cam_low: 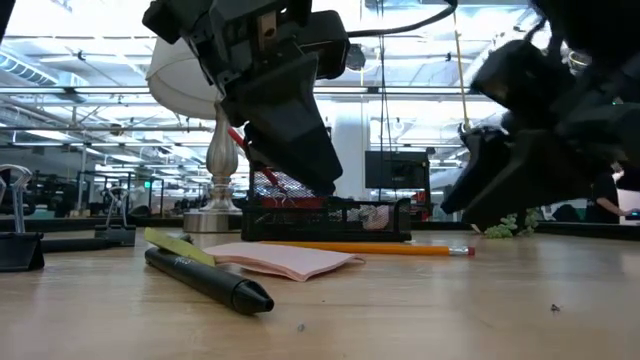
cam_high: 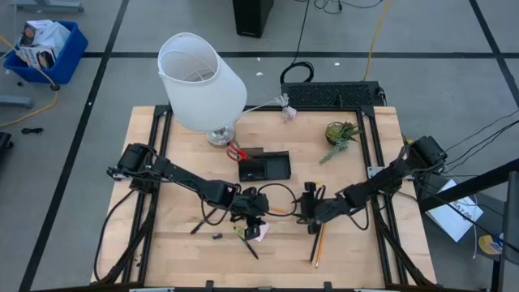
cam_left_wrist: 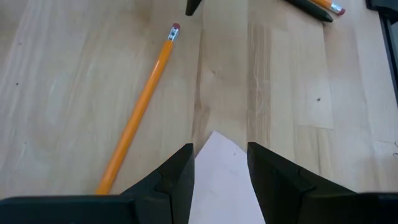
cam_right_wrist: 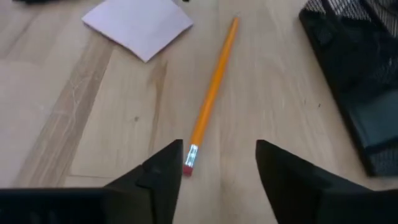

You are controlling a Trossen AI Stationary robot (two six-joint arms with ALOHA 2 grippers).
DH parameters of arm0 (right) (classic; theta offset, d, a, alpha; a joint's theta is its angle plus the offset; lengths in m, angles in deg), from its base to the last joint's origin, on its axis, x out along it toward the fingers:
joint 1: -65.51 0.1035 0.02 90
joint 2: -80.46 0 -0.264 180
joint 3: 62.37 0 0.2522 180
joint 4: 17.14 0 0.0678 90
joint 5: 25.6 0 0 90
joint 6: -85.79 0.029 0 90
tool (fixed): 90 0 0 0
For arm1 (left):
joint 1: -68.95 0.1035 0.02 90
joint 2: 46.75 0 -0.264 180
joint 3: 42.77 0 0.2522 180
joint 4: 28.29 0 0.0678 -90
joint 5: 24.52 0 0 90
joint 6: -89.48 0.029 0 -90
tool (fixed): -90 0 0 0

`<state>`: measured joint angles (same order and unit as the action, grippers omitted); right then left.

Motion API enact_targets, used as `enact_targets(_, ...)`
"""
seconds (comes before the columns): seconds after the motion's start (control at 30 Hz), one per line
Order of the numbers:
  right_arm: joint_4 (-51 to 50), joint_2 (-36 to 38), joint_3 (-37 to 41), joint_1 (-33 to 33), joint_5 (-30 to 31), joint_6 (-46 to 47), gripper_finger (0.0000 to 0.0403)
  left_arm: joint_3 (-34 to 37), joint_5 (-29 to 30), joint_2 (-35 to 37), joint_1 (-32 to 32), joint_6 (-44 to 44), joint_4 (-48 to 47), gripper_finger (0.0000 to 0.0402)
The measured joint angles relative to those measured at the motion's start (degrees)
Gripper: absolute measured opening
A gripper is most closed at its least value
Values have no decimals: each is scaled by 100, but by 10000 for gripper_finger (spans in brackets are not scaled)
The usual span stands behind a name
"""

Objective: Pick and place office supplies into organizer
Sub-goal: Put the left yellow pencil into the top left compartment of the desk organizer

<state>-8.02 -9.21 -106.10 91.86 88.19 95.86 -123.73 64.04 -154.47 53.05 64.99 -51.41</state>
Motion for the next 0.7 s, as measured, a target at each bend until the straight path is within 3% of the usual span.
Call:
enact_targets(0.2, 1699, -186, 754, 125, -111, 323, 218, 0, 0, 0, 14, 26, 10, 152)
enact_targets(0.5, 2040, -1445, 206, 182, -5, 426, 202, 0, 4, 0, 28, 5, 60, 152)
enact_targets(0.7, 2171, -1910, 108, 177, 126, 842, 194, 0, 2, 0, 4, -11, 61, 152)
